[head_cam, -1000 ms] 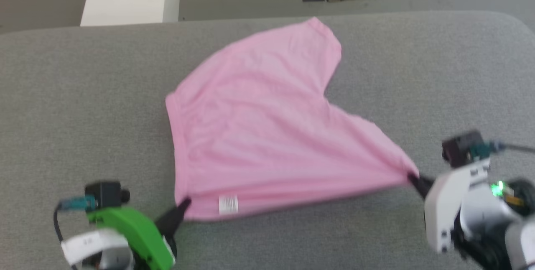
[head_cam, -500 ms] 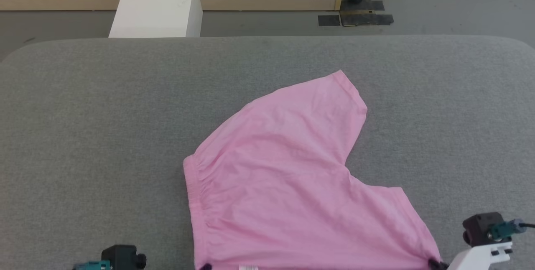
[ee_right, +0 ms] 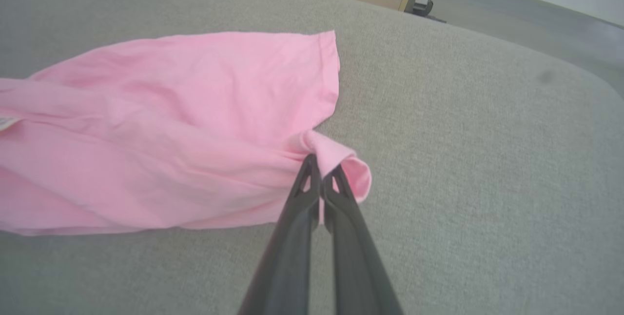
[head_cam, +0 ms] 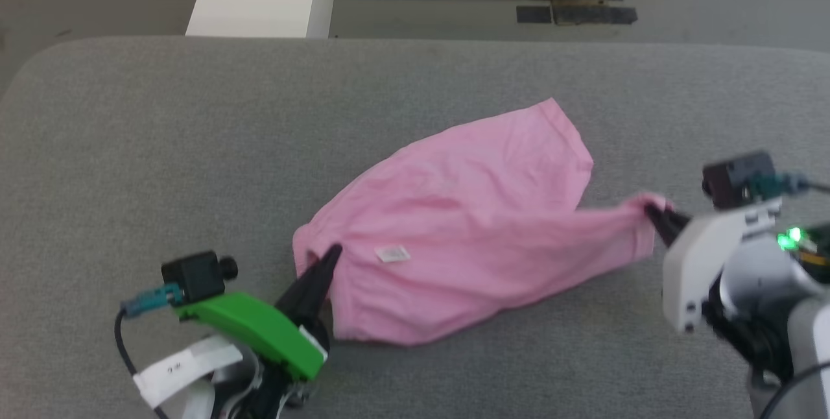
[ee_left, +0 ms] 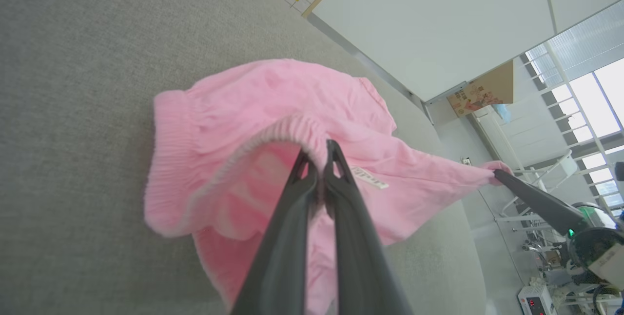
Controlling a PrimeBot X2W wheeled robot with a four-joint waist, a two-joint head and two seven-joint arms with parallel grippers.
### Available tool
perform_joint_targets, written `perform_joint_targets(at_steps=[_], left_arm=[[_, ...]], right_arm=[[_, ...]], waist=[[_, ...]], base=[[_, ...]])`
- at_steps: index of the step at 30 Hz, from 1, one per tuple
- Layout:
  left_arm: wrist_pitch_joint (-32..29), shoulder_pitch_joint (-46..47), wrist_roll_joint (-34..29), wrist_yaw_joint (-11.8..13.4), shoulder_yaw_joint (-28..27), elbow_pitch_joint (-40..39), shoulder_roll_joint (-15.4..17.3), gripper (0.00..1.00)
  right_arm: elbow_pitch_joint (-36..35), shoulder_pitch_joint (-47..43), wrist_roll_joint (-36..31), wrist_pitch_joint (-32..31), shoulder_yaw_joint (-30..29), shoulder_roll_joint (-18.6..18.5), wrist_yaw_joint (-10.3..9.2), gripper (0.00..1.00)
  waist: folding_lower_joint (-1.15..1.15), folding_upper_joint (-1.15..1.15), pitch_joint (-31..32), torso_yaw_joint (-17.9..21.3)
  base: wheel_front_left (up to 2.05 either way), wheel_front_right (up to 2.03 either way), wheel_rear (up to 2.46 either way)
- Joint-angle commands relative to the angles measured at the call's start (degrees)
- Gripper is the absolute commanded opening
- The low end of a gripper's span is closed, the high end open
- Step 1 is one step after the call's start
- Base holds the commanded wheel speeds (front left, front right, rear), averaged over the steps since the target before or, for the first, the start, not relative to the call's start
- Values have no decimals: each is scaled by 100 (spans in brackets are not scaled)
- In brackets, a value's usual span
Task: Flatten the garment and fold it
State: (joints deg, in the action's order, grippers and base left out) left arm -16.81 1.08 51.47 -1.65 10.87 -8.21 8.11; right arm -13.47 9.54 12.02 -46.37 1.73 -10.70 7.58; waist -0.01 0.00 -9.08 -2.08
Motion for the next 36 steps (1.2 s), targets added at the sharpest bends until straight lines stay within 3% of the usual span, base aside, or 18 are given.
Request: perform_joint_targets(at_steps=[1,18,24,30,31,32,33,34,35,36], left_arm=[[102,240,-64,-51,-38,149,-48,0],[750,1783,-297,-143,-68,1734,-273,0],[667,2048,-449,-51,138,1991,-307,0],[341,2113,-522,27,385,2133,-300,0],[299,2114,-529,47,412,2131,-300,12],[275,2110,-534,67,429,2120,-301,76],[268,2107,-541,79,439,2105,-300,100],[273,2101,-553,92,445,2080,-296,100],[297,2094,-570,95,447,2053,-289,100],[342,2077,-596,100,444,2018,-278,100]], right_arm=[[188,309,-20,99,50,-45,-9,0],[3464,3513,-246,922,860,-232,-9,0],[4454,4191,-375,733,1030,-259,-9,0],[5279,4587,-401,14,1039,-239,-9,0],[5351,4615,-375,-72,1028,-233,-9,0],[5406,4632,-351,-133,1016,-228,-9,0],[5442,4637,-326,-168,1002,-222,-9,0],[5460,4637,-298,-166,992,-209,-9,31],[5448,4626,-266,-100,995,-196,-9,98],[5446,4599,-224,-6,972,-192,-9,100]], waist=[[1,0,-175,-109],[1,0,-1228,-571],[1,0,-1477,-750],[1,0,-1560,-855],[1,0,-1559,-860],[1,0,-1553,-860],[1,0,-1540,-856],[1,0,-1517,-845],[1,0,-1488,-831],[1,0,-1442,-815]], base=[[0,0,0],[0,0,0],[0,0,0],[0,0,0],[0,0,0],[0,0,0],[0,0,0],[0,0,0],[0,0,0],[0,0,0]])
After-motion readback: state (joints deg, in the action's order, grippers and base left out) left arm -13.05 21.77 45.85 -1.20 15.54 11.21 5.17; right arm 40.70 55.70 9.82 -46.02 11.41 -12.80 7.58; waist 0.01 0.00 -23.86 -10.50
